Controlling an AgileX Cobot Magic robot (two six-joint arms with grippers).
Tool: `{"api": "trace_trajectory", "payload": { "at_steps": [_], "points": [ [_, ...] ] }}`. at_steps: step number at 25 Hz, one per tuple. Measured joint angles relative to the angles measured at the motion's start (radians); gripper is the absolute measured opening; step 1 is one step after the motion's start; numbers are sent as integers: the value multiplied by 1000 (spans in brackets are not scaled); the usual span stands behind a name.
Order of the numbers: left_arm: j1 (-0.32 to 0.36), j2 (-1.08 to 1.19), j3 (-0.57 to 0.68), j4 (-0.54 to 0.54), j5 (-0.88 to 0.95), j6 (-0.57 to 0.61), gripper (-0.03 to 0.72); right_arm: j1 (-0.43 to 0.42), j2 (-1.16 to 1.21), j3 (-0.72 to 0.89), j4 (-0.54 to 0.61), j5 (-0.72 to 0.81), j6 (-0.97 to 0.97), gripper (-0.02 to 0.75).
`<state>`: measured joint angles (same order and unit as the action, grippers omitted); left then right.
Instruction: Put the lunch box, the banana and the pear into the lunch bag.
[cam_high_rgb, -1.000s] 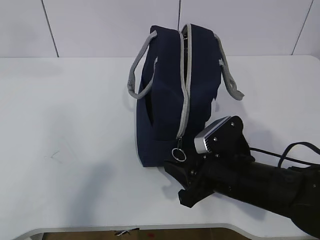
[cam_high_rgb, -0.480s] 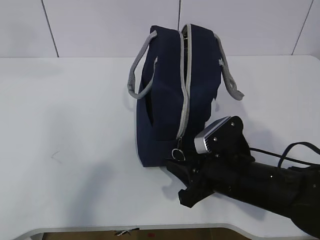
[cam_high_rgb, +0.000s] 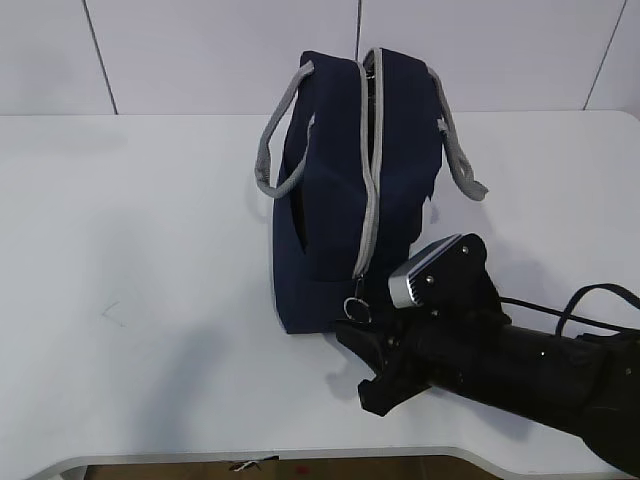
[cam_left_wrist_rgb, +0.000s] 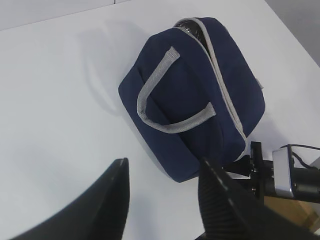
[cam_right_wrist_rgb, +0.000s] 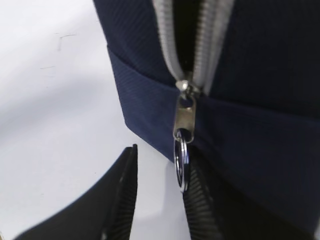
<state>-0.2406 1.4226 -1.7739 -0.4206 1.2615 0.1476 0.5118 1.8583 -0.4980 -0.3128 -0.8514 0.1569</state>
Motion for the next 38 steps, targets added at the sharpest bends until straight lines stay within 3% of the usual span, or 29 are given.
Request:
{"api": "trace_trajectory", "payload": {
  "at_steps": [11, 17, 28, 38],
  "points": [
    [0, 0, 0, 0, 0, 0, 342, 0, 0, 0, 21, 0, 36, 218],
    [0, 0, 0, -23, 0, -3, 342, 0, 0, 0, 24, 0, 91, 17],
    [-62, 0, 0, -8, 0, -7, 342, 0, -14, 0, -10, 12, 197, 17],
    [-73, 0, 0, 12, 0, -7, 332, 2, -210, 0, -59, 195, 233, 17]
  ]
}}
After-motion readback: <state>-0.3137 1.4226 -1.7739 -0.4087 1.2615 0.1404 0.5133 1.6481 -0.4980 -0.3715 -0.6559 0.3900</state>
